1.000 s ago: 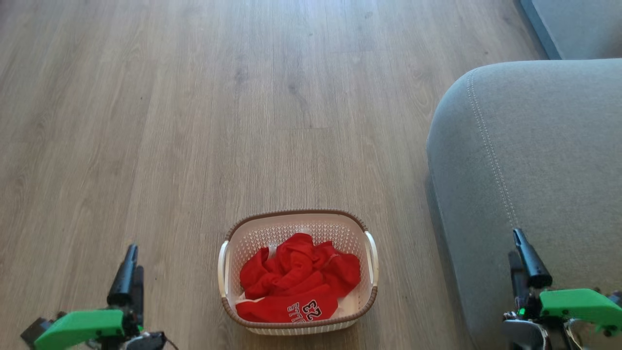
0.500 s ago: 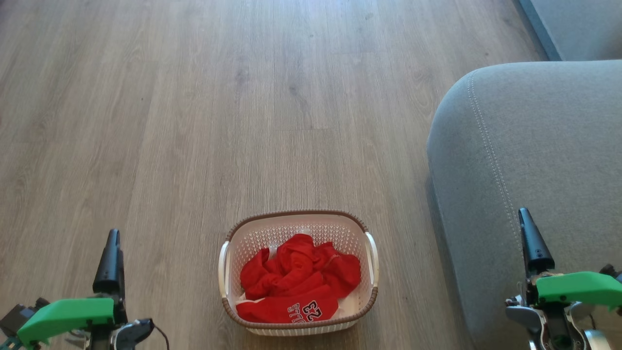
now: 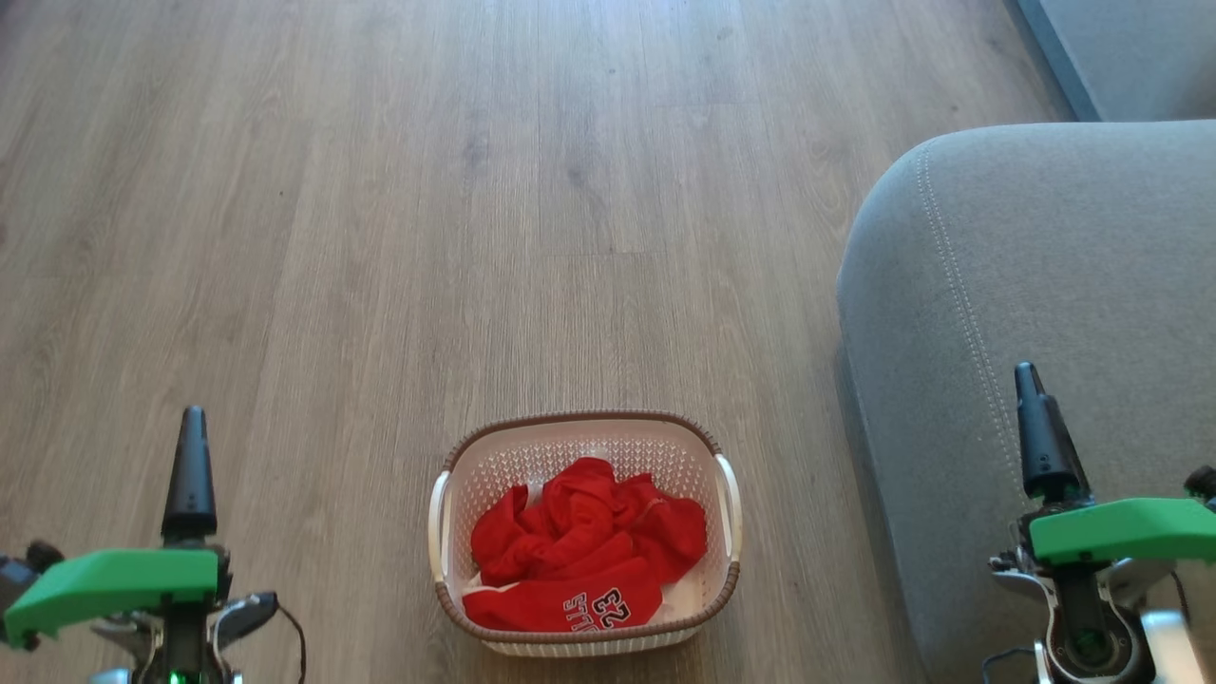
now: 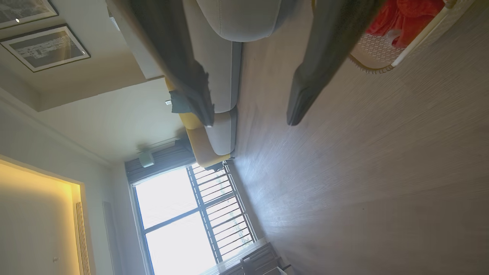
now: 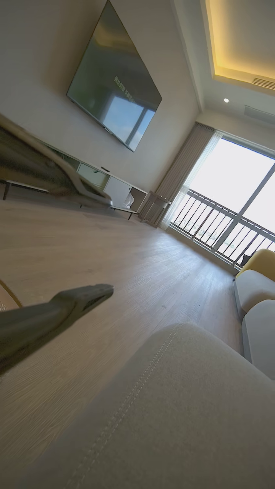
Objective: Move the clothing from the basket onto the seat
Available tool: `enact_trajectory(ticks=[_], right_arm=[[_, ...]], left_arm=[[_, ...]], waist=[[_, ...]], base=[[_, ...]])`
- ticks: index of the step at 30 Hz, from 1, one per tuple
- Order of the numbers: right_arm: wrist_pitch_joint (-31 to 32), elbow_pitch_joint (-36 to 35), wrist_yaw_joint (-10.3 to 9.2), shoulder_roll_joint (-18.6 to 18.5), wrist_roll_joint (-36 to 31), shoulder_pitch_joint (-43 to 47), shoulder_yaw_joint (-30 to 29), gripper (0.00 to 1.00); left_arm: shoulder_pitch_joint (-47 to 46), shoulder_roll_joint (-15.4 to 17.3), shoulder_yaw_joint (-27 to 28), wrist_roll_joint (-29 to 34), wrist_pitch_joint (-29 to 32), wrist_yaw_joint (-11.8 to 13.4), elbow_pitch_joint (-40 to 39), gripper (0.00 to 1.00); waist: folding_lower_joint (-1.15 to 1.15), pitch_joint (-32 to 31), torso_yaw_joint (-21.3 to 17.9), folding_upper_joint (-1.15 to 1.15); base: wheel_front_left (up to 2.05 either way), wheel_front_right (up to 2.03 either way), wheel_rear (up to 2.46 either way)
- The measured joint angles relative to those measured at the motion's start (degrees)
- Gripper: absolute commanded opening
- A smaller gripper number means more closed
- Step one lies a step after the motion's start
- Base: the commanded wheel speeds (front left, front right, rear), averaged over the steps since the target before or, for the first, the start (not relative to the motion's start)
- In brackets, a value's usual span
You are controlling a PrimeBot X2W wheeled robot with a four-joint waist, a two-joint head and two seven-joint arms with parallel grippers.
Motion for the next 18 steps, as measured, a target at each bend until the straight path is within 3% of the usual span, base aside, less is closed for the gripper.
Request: enact_trajectory(ticks=[14,18], right_arm=[[-2.42,-4.28,0.0,-0.05,-14.11,-2.07,0.52,1.0],[-2.96,-5.11,0.0,-0.18,-18.19,-2.07,1.14,1.0]], left_arm=[[-0.26,0.02,-5.92,15.02,-2.3,7.79,-9.49,1.0],[-0.25,0.05,-8.36,22.01,-2.85,10.72,-10.87,1.0]], waist=[[0.0,-0.1,0.01,0.0],[0.0,-0.11,-0.02,0.0]], base=[[0.0,0.0,0.0],[0.0,0.0,0.0]])
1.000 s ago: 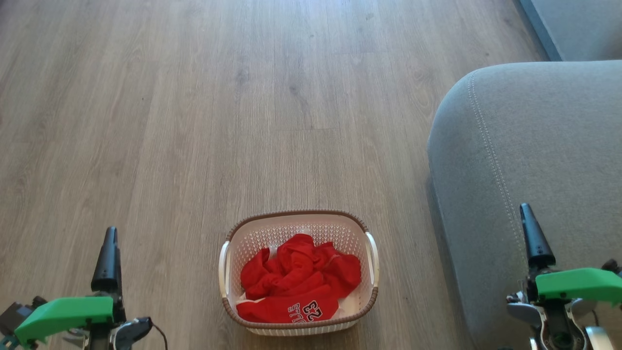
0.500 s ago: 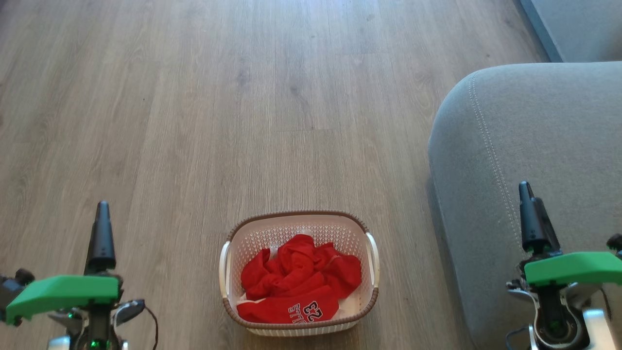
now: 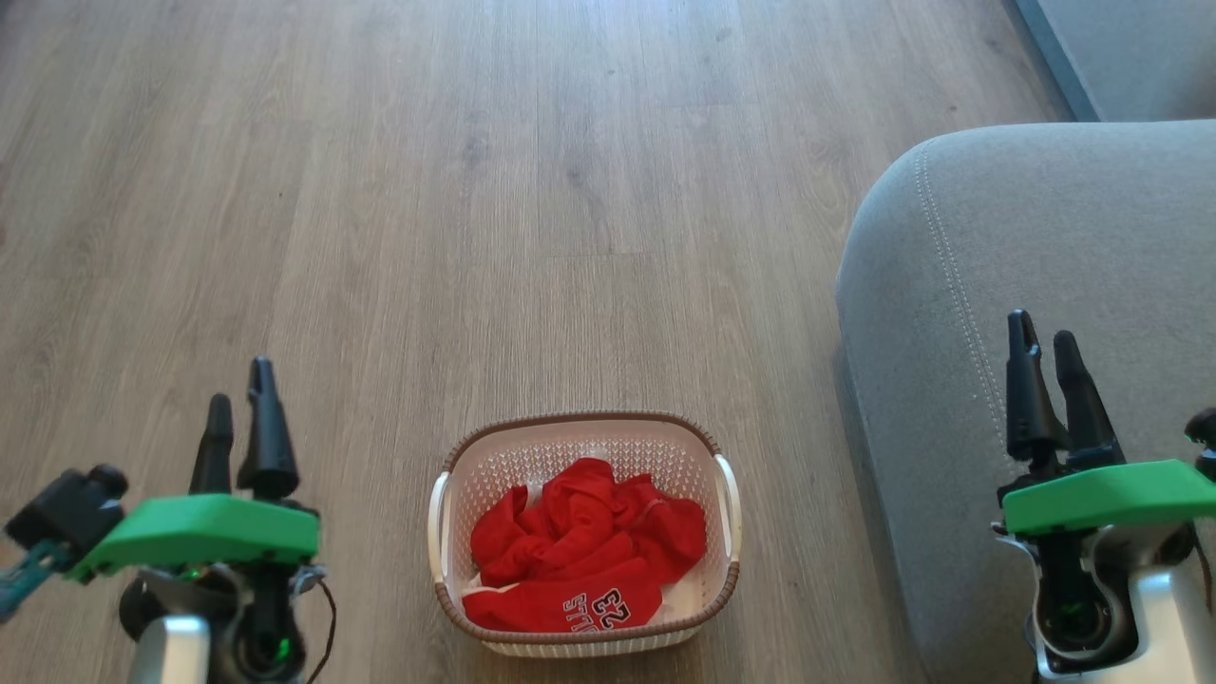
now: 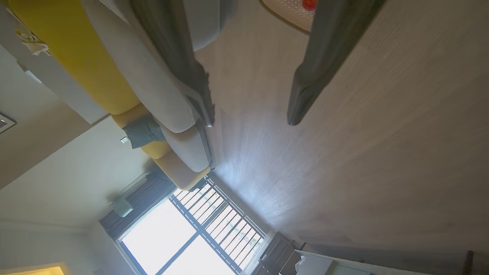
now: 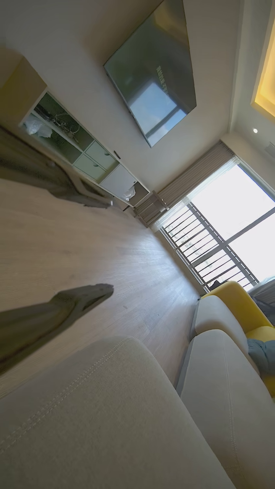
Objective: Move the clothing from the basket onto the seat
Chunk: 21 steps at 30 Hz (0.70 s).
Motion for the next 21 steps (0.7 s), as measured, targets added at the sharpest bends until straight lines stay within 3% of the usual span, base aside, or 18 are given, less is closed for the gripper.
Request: enact_trajectory(ticks=[13,19,21], right_arm=[[-2.22,-1.89,0.0,-0.99,-12.11,-0.39,1.26,1.0],[-3.02,-2.9,0.0,-1.62,-17.62,-1.2,2.25,1.0],[-3.57,-3.34,0.0,-1.66,-20.25,-1.23,2.74,1.0]], left_arm=[[-0.02,0.67,-9.85,18.68,-2.03,9.56,-2.01,1.0],[-0.4,3.31,-15.29,23.7,-3.04,16.01,-3.15,1.0],[-1.35,4.94,-18.45,26.1,-3.53,19.17,-3.3,1.0]], waist=[[0.0,0.02,0.09,0.0],[0.0,0.09,0.14,0.0],[0.0,0.08,0.11,0.0]], base=[[0.0,0.0,0.0],[0.0,0.0,0.0],[0.0,0.0,0.0]])
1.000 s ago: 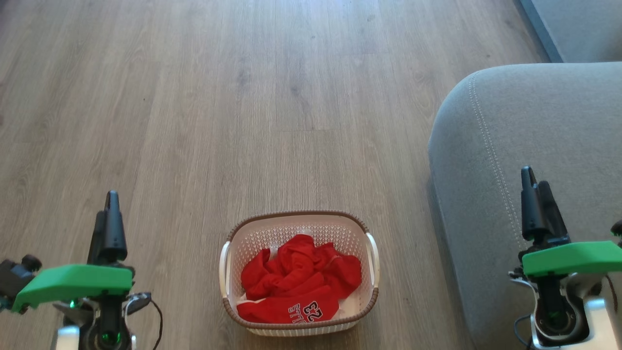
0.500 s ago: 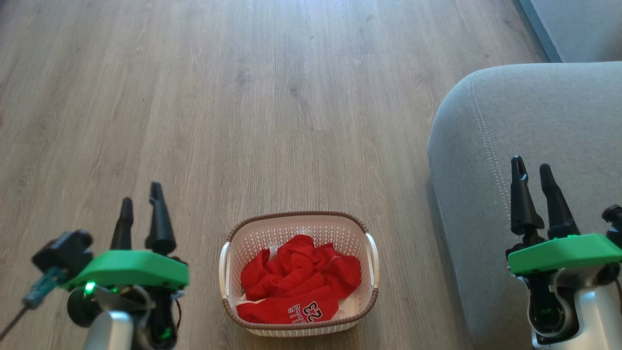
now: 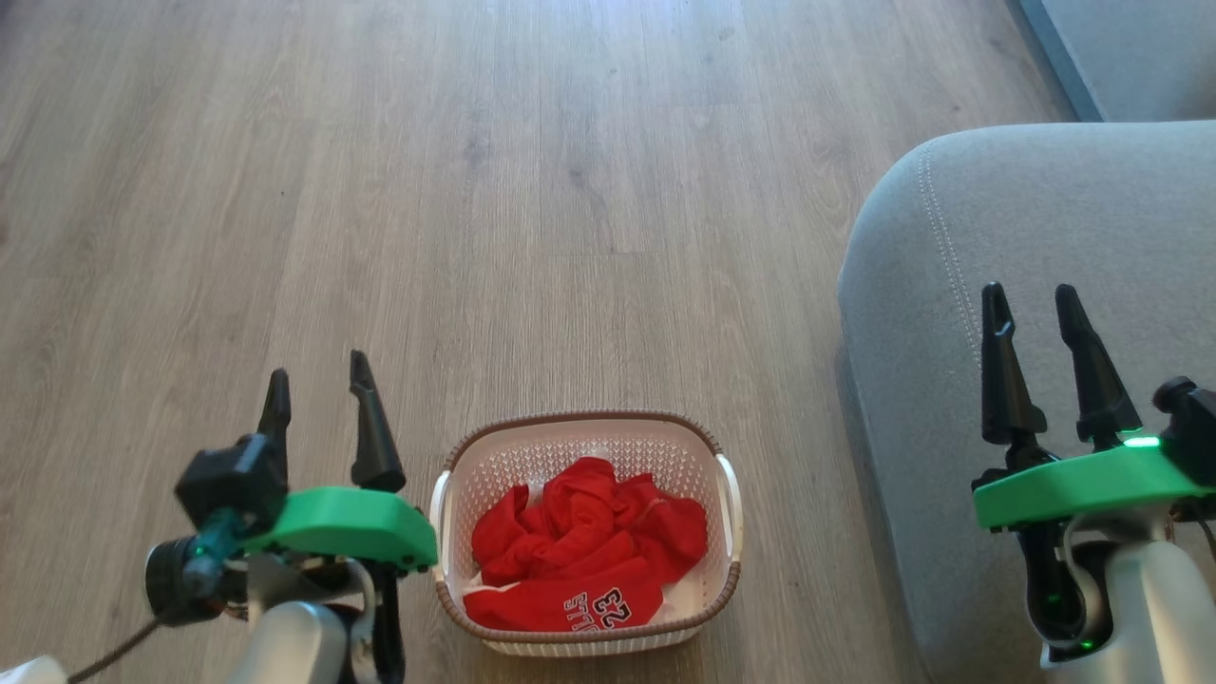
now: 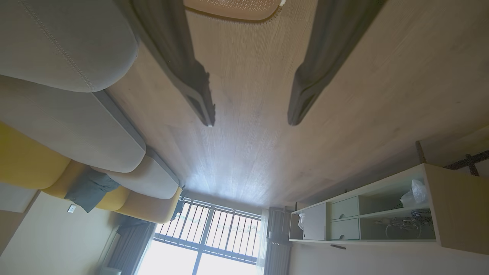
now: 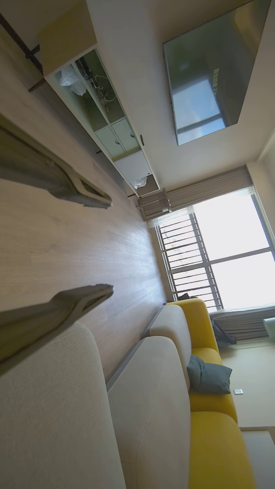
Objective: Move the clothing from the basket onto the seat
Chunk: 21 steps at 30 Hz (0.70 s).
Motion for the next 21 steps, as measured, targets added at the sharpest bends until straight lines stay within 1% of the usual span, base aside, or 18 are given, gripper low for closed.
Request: enact_trajectory(ticks=[3,6,7,10,11,13,14,15,16,17,19,21], right_arm=[[-0.54,-0.29,0.0,-0.12,-2.56,0.01,0.23,1.0],[-1.14,-0.33,0.0,-0.13,-4.97,0.01,0.55,1.0],[-1.22,-0.3,0.0,-0.13,-5.73,0.01,0.55,1.0],[-1.75,0.13,0.0,-0.12,-7.62,0.01,0.54,1.0],[-2.01,0.56,0.0,-0.12,-8.09,0.01,0.54,1.0],[-2.31,2.41,0.0,-0.1,-9.35,0.04,0.48,1.0],[-2.32,2.89,0.0,-0.08,-9.95,0.07,0.49,1.0],[-2.55,3.02,0.0,-0.07,-10.58,0.08,0.49,1.0],[-2.77,3.1,0.01,-0.07,-11.26,0.07,0.49,1.0],[-3.02,3.28,0.0,-0.07,-11.98,0.07,0.49,1.0],[-3.13,3.81,0.01,-0.03,-13.29,0.07,0.48,1.0],[-3.55,4.61,0.01,0.1,-14.3,0.07,0.09,1.0]], left_arm=[[-1.03,1.45,-3.31,2.16,-0.54,3.37,-0.14,1.0],[-1.38,2.49,-6.11,3.39,-1.0,5.63,-0.09,1.0],[-1.38,2.67,-6.91,3.45,-1.15,6.05,0.07,1.0],[-1.38,2.61,-8.18,3.35,-1.66,6.05,0.75,1.0],[-1.38,2.41,-8.08,2.94,-1.92,5.43,1.23,1.0],[-1.29,1.68,-7.09,1.59,-2.04,2.43,2.6,1.0],[-1.18,0.83,-6.05,0.64,-2.44,0.29,3.85,1.0],[-0.88,-0.05,-4.7,-0.87,-2.49,-2.45,5.49,1.0],[-0.6,-0.74,-3.31,-1.22,-2.5,-4.44,6.93,1.0],[-0.35,-1.44,-1.89,-0.54,-2.53,-5.83,7.88,1.0],[-0.1,-2.25,0.32,1.91,-3.13,-7.94,8.64,1.0],[-0.12,-2.86,2.03,4.38,-3.63,-9.22,9.14,1.0]], waist=[[0.0,0.02,-0.05,0.0],[0.0,-0.02,-0.09,0.0],[0.0,-0.04,-0.1,0.0],[0.0,-0.16,-0.12,0.0],[0.0,-0.22,-0.13,0.0],[0.0,-0.41,-0.16,0.0],[0.0,-0.51,-0.2,0.0],[0.0,-0.61,-0.26,0.0],[0.0,-0.69,-0.32,0.0],[0.0,-0.74,-0.37,0.0],[0.0,-0.81,-0.46,0.0],[0.0,-0.82,-0.59,0.0]], base=[[0.0,0.0,0.0],[0.0,0.0,0.0],[0.0,0.0,0.0],[0.0,0.0,0.0],[0.0,0.0,0.0],[0.0,0.0,0.0],[0.0,0.0,0.0],[0.0,0.0,0.0],[0.0,0.0,0.0],[0.0,0.0,0.0],[0.0,0.0,0.0],[0.0,0.0,0.0]])
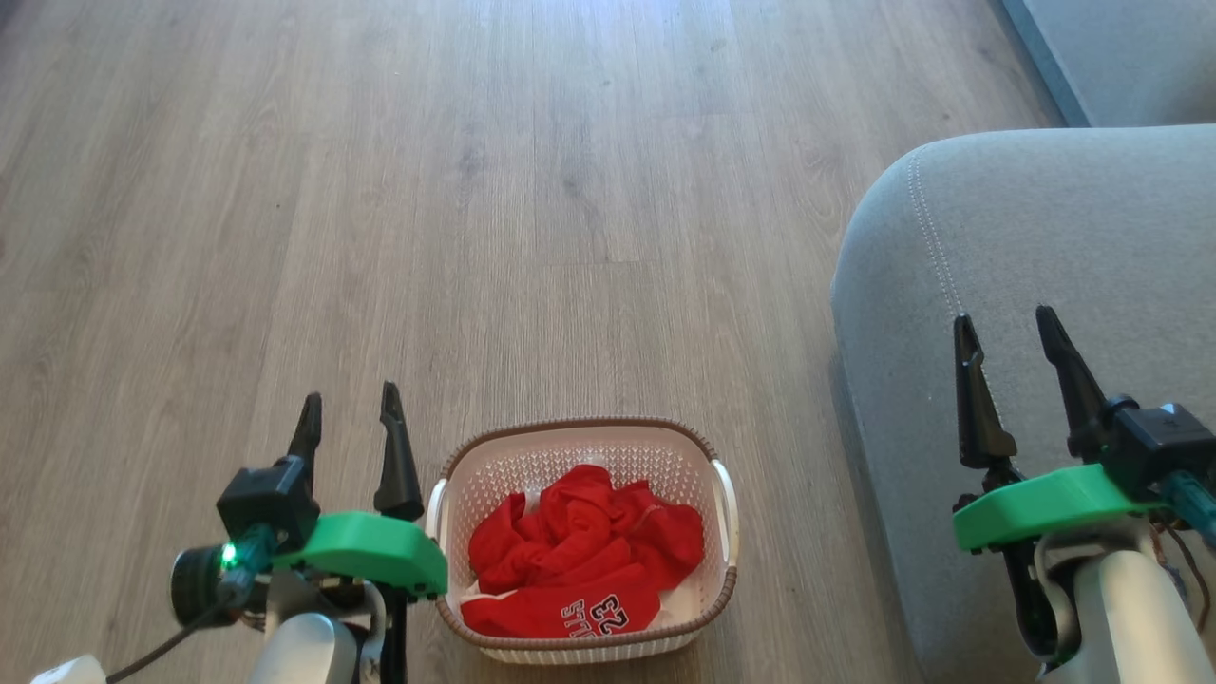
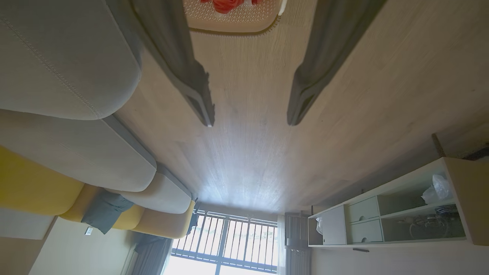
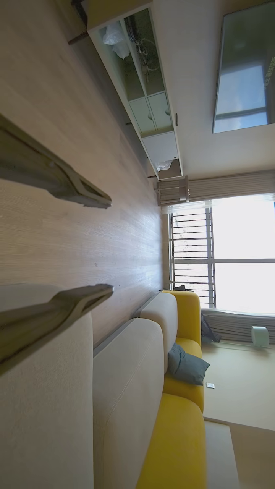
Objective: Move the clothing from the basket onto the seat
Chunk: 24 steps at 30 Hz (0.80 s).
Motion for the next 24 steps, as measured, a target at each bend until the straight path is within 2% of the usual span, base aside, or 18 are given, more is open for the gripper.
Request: enact_trajectory(ticks=[4,8,12,14,18,24], right_arm=[[-0.53,0.33,0.0,0.14,-3.2,0.0,-0.36,1.0],[-1.04,0.26,0.02,0.29,-5.54,0.0,-0.37,1.0],[-1.79,0.26,0.02,0.36,-8.61,0.0,-0.68,1.0],[-2.2,0.38,0.02,0.46,-9.87,0.0,-0.68,1.0],[-2.29,2.21,0.02,0.63,-9.82,0.0,-0.42,1.0],[-2.27,3.86,0.02,0.74,-7.87,0.0,-0.36,1.0]], left_arm=[[0.02,-0.98,1.32,1.83,-0.67,-2.77,1.59,1.0],[0.27,-1.27,1.98,1.88,-0.83,-3.93,4.17,1.0],[0.32,-1.27,1.25,2.08,-1.43,-4.0,4.79,1.0],[0.32,-1.27,0.68,1.79,-1.91,-5.27,4.76,1.0],[0.33,-1.29,0.57,0.7,-1.91,-8.31,4.69,1.0],[0.35,-1.29,0.85,-0.21,-1.91,-8.45,5.99,1.0]], waist=[[0.0,-0.04,-0.1,0.0],[0.0,-0.17,-0.15,0.0],[0.0,-0.27,-0.17,0.0],[0.0,-0.34,-0.12,0.0],[0.0,-0.51,-0.02,0.0],[0.0,-0.8,-0.06,0.0]], base=[[0.0,0.0,0.0],[0.0,0.0,0.0],[0.0,0.0,0.0],[0.0,0.0,0.0],[0.0,0.0,0.0],[0.0,0.0,0.0]])
